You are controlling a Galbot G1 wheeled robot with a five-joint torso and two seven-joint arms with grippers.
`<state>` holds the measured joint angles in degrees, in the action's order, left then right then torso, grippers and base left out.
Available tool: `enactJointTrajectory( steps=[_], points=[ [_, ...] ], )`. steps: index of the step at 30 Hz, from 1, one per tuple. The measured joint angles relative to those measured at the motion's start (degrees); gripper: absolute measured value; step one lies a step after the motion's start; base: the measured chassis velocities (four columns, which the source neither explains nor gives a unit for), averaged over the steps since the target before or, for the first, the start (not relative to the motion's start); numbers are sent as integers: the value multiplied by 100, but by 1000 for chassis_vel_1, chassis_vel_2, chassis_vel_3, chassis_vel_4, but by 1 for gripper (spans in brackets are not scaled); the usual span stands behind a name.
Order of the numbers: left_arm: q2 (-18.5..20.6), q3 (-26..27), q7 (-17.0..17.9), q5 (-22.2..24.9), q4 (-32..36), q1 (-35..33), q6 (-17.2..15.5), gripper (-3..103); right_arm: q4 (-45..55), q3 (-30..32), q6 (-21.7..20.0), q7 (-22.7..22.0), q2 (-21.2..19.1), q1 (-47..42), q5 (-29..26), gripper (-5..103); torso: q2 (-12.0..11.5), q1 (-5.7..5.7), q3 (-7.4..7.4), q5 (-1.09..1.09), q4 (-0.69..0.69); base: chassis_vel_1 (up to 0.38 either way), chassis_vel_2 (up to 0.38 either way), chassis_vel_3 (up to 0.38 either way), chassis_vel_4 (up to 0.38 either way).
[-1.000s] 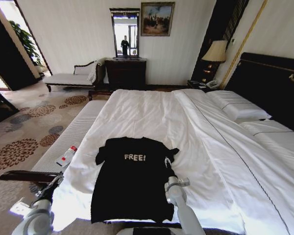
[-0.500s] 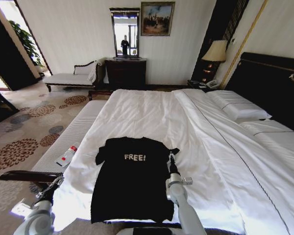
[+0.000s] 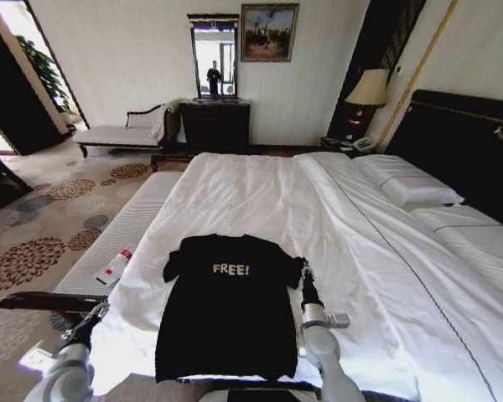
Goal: Fold the clothes on the bed.
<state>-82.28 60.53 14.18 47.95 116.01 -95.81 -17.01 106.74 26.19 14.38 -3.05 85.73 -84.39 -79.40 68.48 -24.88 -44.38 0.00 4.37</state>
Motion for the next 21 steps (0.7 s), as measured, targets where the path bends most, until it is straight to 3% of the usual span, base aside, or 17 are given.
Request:
enactJointTrajectory(
  steps=[4, 6, 9, 11, 16, 21],
  points=[
    [-12, -30, -2, -19, -5, 4, 3, 100, -336, 46, -1, -158, -32, 176, 45, 57, 0, 0, 0, 0, 1, 0, 0, 0, 0],
    [-12, -33, -2, -24, -6, 5, 4, 100, -430, 51, -8, -189, -48, 240, 56, 57, 0, 0, 0, 0, 0, 0, 0, 0, 0],
    [-4, -29, -2, -30, -11, 10, 5, 100, -914, 59, -119, -314, -175, 618, 195, 74, -1, 0, 0, 1, 0, 0, 0, 0, 0],
    [4, -22, -3, -29, -16, 10, 5, 100, -1021, 61, -194, -357, -225, 731, 279, 74, 0, 0, -1, 1, 0, 0, 0, 0, 0],
    [46, 13, -3, -20, -71, 22, 11, 100, -1300, -72, -579, -562, -607, 1205, 1156, 95, -1, -1, -1, 1, -1, 0, 0, 0, 0],
    [21, -31, -4, -30, -67, 44, 12, 100, -1188, -138, -629, -512, -806, 1256, 1745, 100, -1, -1, -1, 1, 1, 0, 0, 0, 0]
  ],
)
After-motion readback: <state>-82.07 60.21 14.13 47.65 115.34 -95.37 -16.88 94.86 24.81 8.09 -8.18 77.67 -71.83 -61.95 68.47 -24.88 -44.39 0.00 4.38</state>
